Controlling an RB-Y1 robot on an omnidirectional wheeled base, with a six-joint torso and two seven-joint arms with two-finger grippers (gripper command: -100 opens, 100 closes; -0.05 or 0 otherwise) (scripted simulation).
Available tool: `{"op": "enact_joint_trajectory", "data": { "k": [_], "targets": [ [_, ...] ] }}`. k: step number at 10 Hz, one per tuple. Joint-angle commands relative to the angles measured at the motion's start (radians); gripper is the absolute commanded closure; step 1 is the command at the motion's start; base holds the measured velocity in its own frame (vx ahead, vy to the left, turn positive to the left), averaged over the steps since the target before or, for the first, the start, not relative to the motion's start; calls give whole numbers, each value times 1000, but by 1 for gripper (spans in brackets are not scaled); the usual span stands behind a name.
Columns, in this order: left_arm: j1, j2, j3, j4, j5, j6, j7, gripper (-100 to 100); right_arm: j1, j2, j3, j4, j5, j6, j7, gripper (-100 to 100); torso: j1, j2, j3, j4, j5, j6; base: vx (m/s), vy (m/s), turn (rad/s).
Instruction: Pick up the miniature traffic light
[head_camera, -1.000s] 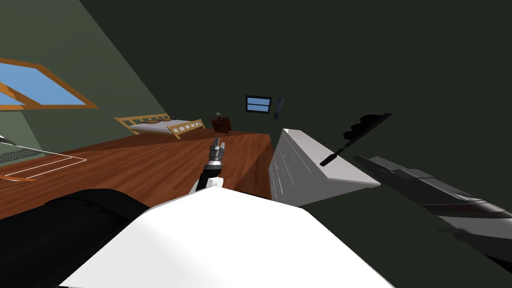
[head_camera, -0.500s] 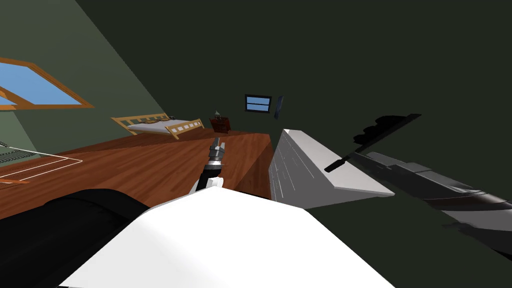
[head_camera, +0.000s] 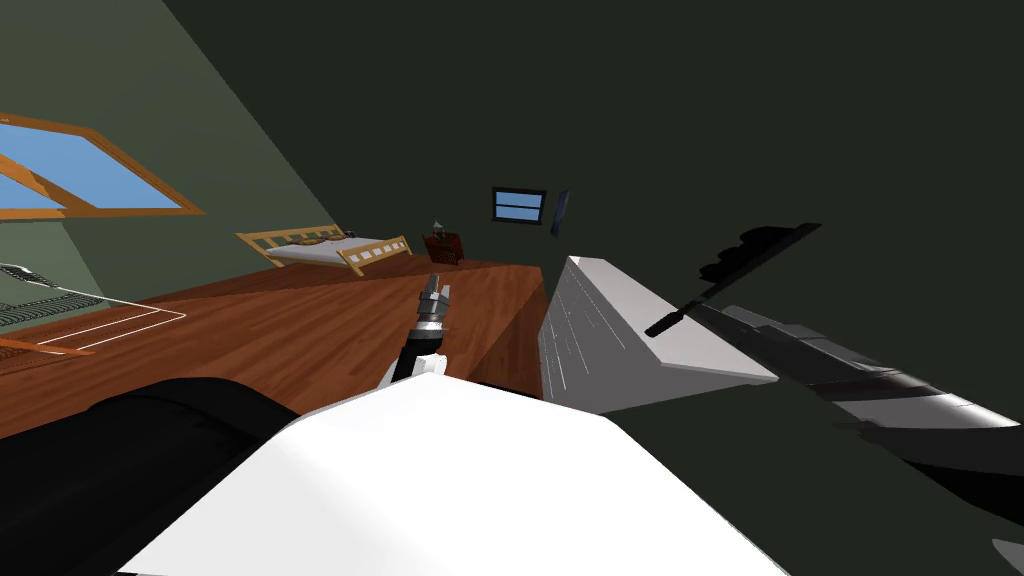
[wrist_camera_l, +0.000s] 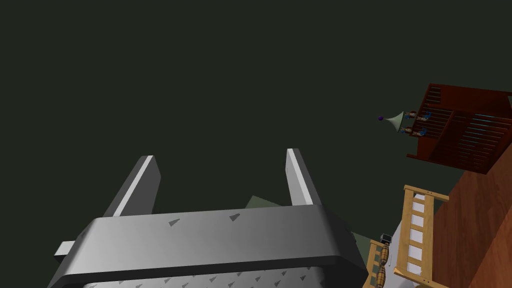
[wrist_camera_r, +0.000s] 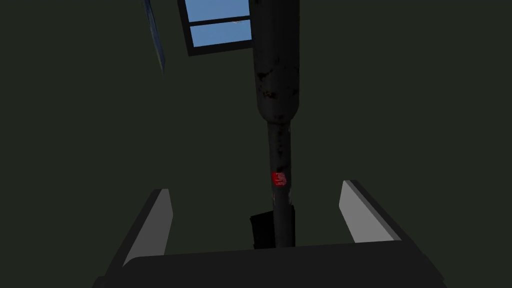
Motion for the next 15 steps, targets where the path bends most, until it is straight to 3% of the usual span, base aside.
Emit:
{"op": "enact_joint_trajectory", "data": {
  "k": [1,2,5,7,8,11,12,13,15],
  "targets": [
    [0,0,0,0,0,0,0,0,-50,-1,21,2,0,1,-1,-100,0,0,0,0,0,0,5,2,0],
    [0,0,0,0,0,0,0,0,-81,-47,65,54,18,33,-15,-100,0,-2,-1,-1,0,0,-88,-1,120],
    [0,0,0,0,0,0,0,0,-170,-47,145,92,18,33,-15,-100,-1,3,2,1,0,0,-80,-6,10],
    [0,0,0,0,0,0,0,0,-220,-47,161,92,18,33,-15,-100,0,-2,-1,-1,0,0,6,0,1],
    [0,0,0,0,0,0,0,0,-260,-94,211,143,35,65,-30,-100,0,-3,-2,-1,0,0,-114,-7,96],
    [0,0,0,0,0,0,0,0,-356,-94,302,182,35,65,-30,-100,0,3,2,1,0,0,-81,-4,17],
    [0,0,0,0,0,0,0,0,-388,-94,302,182,35,65,-30,-100,0,-1,0,0,0,0,12,-1,2],
    [0,0,0,0,0,0,0,0,-416,-141,346,233,53,97,-44,-100,0,-3,-2,-1,0,0,-110,-1,90],
    [0,0,0,0,0,0,0,0,-476,-141,405,272,53,97,-44,-100,-1,5,3,1,0,0,-112,-15,38]
  ]
}}
